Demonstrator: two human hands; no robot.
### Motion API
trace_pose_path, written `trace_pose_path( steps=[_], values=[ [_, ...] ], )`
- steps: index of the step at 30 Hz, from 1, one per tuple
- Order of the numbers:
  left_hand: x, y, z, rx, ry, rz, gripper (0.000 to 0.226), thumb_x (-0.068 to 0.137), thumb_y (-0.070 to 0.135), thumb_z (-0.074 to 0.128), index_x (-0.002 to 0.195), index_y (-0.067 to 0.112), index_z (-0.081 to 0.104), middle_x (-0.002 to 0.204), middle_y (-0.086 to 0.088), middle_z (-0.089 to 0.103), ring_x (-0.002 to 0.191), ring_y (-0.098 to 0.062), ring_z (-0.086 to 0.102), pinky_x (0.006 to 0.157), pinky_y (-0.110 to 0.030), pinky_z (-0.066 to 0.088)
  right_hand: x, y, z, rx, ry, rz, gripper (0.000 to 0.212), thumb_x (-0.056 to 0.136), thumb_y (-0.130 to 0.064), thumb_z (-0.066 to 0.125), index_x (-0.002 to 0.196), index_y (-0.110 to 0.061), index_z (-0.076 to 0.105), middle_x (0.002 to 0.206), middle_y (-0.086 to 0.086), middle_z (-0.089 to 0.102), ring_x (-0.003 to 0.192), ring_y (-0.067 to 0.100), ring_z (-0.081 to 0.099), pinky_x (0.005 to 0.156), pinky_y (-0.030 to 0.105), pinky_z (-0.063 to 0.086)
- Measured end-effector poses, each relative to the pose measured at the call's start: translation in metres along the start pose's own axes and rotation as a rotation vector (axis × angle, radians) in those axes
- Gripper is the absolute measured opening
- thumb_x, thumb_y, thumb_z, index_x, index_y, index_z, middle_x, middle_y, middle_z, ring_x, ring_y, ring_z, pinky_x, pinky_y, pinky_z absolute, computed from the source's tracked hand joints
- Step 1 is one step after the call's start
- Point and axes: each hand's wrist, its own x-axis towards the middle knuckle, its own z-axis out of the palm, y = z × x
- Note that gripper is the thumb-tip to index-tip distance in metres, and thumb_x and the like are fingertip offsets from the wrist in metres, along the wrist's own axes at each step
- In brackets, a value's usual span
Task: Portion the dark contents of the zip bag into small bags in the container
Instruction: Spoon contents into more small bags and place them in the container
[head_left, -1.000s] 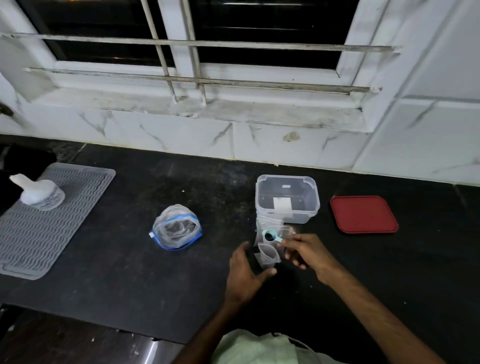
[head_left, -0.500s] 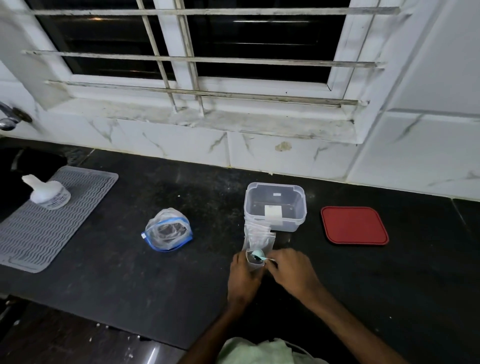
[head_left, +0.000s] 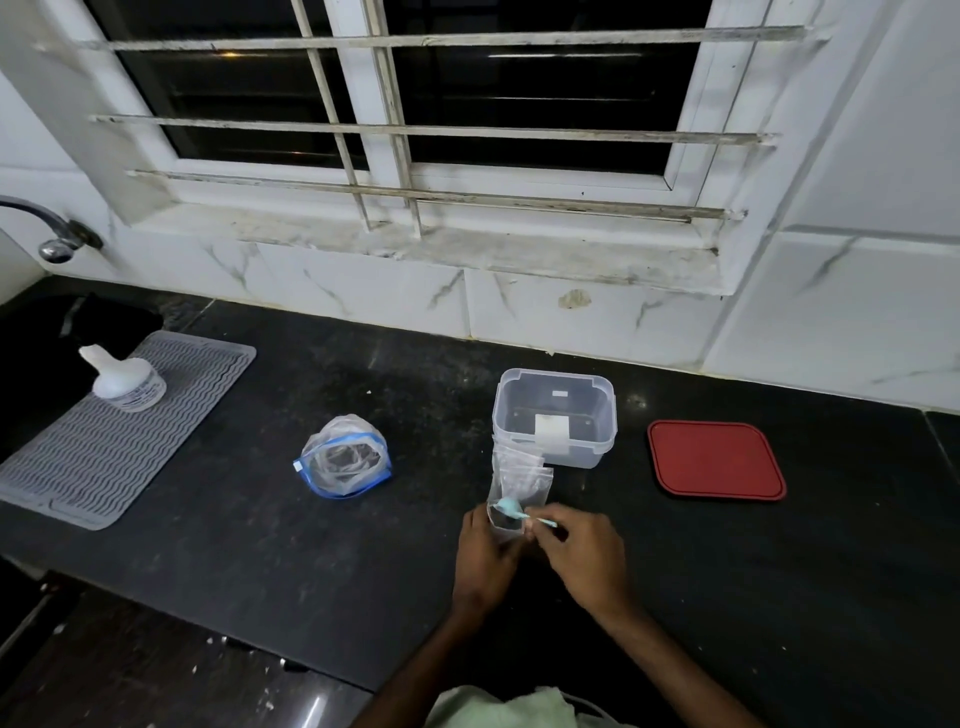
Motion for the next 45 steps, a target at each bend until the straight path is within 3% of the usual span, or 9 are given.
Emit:
trace_pose_path(
  steps=[4,10,14,20,25,28,33,41,45],
  values=[
    [0.002,-0.002,-0.001,0.026,-0.017,0.026,0.048,0.078,0.034,0.076,0.12,0.023,0.055,0.117,0.006,0.051,0.109,-0.008,0.052,0.093,-0.021,0.044,0.002,-0.003,0.003,0.414,-0.039,0.206,0.01,0.084,-0.016,0.071,0.088,-0.022,0.077,0.071,-0.008,0.074,0.06,0.011,0.07,0.068,0.041,0.059],
    [0.005,-0.007,-0.001,-0.024,-0.003,0.055,0.044,0.074,0.029,0.078,0.113,0.026,0.056,0.113,0.004,0.055,0.103,-0.004,0.054,0.088,-0.016,0.043,-0.007,0.009,0.004,-0.325,0.103,-0.243,0.023,0.074,-0.029,0.081,0.094,-0.039,0.074,0.087,-0.022,0.072,0.074,-0.002,0.066,0.059,0.015,0.047],
    [0.011,-0.014,-0.006,-0.021,-0.064,0.069,0.051,0.069,0.036,0.079,0.114,0.026,0.056,0.113,0.006,0.055,0.106,-0.006,0.055,0.091,-0.022,0.047,-0.005,0.008,0.01,-0.191,0.115,-0.134,0.019,0.079,-0.029,0.077,0.096,-0.038,0.074,0.091,-0.022,0.073,0.08,-0.003,0.067,0.068,0.015,0.049],
    [0.018,-0.04,-0.053,-0.021,-0.313,-0.02,0.136,0.049,0.06,0.087,0.153,0.019,0.01,0.151,0.005,0.022,0.14,-0.008,0.026,0.117,-0.034,0.032,0.011,-0.042,0.017,0.304,0.207,0.059,0.013,0.082,-0.018,0.076,0.093,-0.025,0.077,0.089,-0.021,0.073,0.084,-0.003,0.069,0.078,0.032,0.057],
    [0.029,-0.067,-0.14,-0.361,0.197,-0.247,0.057,0.081,0.035,0.077,0.125,0.022,0.045,0.122,0.0,0.057,0.116,-0.018,0.056,0.103,-0.04,0.046,0.032,-0.109,0.072,0.128,0.047,-0.163,0.017,0.085,-0.03,0.071,0.102,-0.029,0.074,0.095,-0.02,0.073,0.085,-0.003,0.067,0.074,0.016,0.054],
    [0.059,-0.09,-0.184,-0.189,0.497,-0.526,0.065,0.08,0.045,0.074,0.127,0.006,0.052,0.128,-0.019,0.055,0.121,-0.036,0.051,0.107,-0.048,0.041,0.063,-0.137,0.121,-0.219,-0.047,-0.28,0.019,0.089,-0.039,0.062,0.105,-0.033,0.069,0.098,-0.014,0.073,0.086,0.004,0.066,0.069,0.013,0.049],
    [0.098,-0.074,-0.2,0.008,0.323,-0.606,0.082,0.075,0.06,0.072,0.133,0.005,0.049,0.137,-0.024,0.038,0.13,-0.041,0.036,0.109,-0.046,0.034,0.108,-0.163,0.169,-0.554,-0.294,-0.304,0.022,0.096,-0.031,0.047,0.112,-0.024,0.061,0.106,0.0,0.069,0.09,0.02,0.067,0.077,0.035,0.055],
    [0.123,-0.082,-0.22,-0.196,0.264,-0.465,0.018,0.09,0.022,0.063,0.078,0.012,0.054,0.081,-0.009,0.06,0.086,-0.03,0.061,0.078,-0.041,0.051,0.139,-0.152,0.177,-0.785,-0.304,-0.153,0.025,0.096,-0.019,0.041,0.113,-0.023,0.058,0.106,0.004,0.069,0.095,0.028,0.069,0.077,0.037,0.052],
    [0.127,-0.081,-0.224,-0.272,0.298,-0.455,0.005,0.092,0.013,0.055,0.087,0.01,0.053,0.087,-0.011,0.062,0.085,-0.027,0.06,0.081,-0.044,0.052,0.136,-0.153,0.185,-0.794,-0.341,-0.162,0.026,0.097,-0.019,0.041,0.118,-0.02,0.056,0.107,0.005,0.068,0.095,0.028,0.068,0.077,0.037,0.052]
  ],
)
